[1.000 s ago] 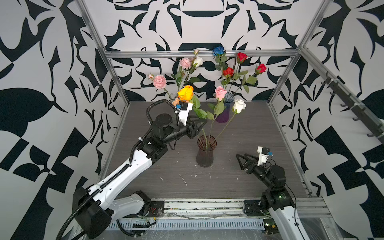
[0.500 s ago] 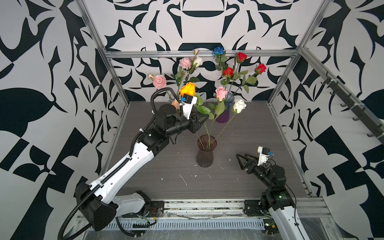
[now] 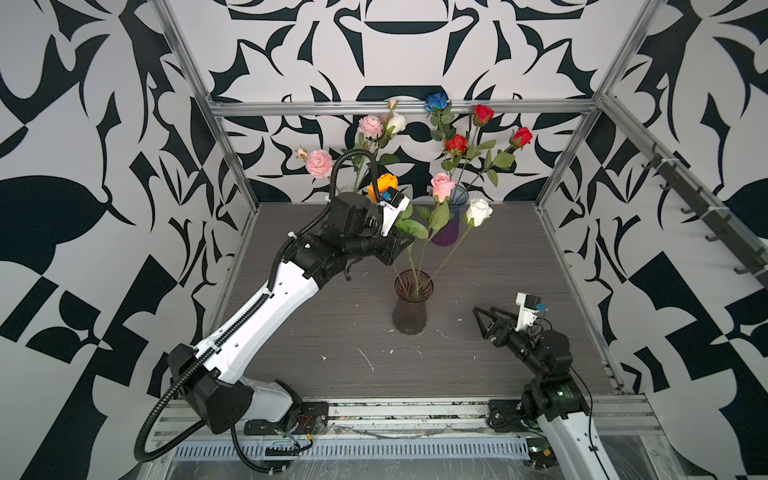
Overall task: Arrange the flowers into the vase
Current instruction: 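Lower the orange rose stem into the dark mauve vase with the left gripper, then open the left gripper and draw it back from the vase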
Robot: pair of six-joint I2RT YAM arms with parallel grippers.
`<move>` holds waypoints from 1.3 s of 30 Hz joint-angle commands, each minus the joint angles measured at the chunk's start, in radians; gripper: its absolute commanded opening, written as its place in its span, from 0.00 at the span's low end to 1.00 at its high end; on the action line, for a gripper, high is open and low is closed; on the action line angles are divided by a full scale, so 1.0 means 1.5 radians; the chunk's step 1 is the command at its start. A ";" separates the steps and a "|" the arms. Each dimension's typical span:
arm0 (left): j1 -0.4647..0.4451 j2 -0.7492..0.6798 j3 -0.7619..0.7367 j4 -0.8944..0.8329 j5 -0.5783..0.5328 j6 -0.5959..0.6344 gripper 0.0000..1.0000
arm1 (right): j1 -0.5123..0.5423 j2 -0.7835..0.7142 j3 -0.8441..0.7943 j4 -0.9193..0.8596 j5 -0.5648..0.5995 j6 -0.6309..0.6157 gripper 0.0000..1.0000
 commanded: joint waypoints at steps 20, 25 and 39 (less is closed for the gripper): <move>-0.002 0.121 0.386 -0.315 -0.119 -0.064 0.93 | 0.001 0.004 -0.007 -0.051 0.014 0.006 0.91; 0.000 0.032 0.321 -0.208 -0.221 -0.038 0.96 | 0.001 0.003 -0.007 -0.053 0.013 0.005 0.91; 0.002 -0.437 -0.223 0.237 -0.061 -0.034 0.99 | 0.001 0.081 -0.005 -0.009 0.019 0.008 0.93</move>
